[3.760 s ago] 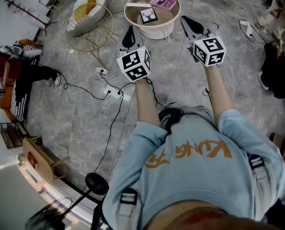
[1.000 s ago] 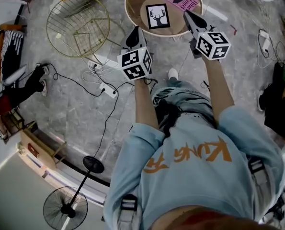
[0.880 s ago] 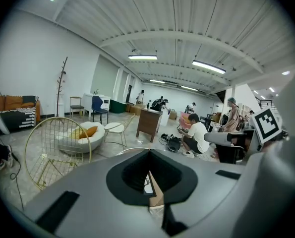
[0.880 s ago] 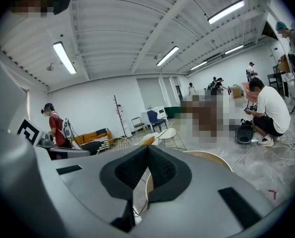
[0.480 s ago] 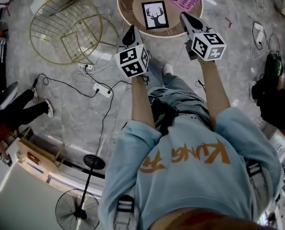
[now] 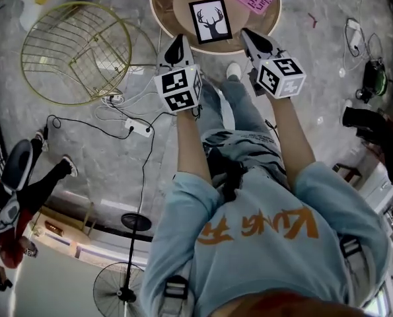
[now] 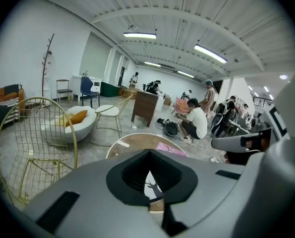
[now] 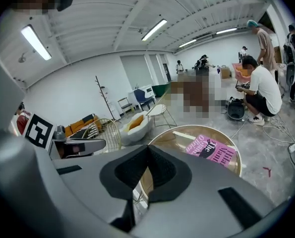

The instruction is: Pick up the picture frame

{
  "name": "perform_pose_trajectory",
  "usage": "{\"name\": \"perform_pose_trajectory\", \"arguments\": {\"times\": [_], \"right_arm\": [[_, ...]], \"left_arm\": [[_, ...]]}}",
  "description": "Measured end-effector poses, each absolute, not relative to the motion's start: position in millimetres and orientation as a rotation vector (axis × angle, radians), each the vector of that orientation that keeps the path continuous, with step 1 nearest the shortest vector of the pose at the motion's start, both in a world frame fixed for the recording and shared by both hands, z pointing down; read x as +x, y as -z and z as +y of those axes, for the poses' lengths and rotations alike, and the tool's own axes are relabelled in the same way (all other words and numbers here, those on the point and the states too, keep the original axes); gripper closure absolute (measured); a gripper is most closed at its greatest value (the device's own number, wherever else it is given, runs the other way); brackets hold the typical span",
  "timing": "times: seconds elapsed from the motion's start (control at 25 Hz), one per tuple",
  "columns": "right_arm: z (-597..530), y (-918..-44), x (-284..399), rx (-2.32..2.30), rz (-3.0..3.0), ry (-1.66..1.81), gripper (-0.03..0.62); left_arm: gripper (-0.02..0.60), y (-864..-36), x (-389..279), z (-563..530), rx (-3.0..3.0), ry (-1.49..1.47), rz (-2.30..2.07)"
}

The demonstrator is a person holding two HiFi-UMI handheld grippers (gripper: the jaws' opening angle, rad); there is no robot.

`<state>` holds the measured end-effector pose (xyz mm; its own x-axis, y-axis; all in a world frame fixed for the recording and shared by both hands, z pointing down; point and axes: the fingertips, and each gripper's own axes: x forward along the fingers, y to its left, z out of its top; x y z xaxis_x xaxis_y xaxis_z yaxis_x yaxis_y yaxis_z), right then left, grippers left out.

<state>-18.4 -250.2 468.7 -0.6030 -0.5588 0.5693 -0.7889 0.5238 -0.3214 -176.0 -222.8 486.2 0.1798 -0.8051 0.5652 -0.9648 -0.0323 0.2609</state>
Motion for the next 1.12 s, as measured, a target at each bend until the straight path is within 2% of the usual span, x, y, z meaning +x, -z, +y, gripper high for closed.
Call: {"name": "perform_pose_trajectory", "arguments": {"times": [0.28, 1.12], "right_arm": [[-263, -553, -4, 1.051, -2.312, -0.823, 0.595], [-292, -726, 11, 0.982, -2.235, -0.876, 0.595]], "left_arm": [[0.566, -574, -152, -237, 1.847, -0.5, -1.585], [0.565, -744, -130, -254, 1.763, -0.548, -1.485]]}}
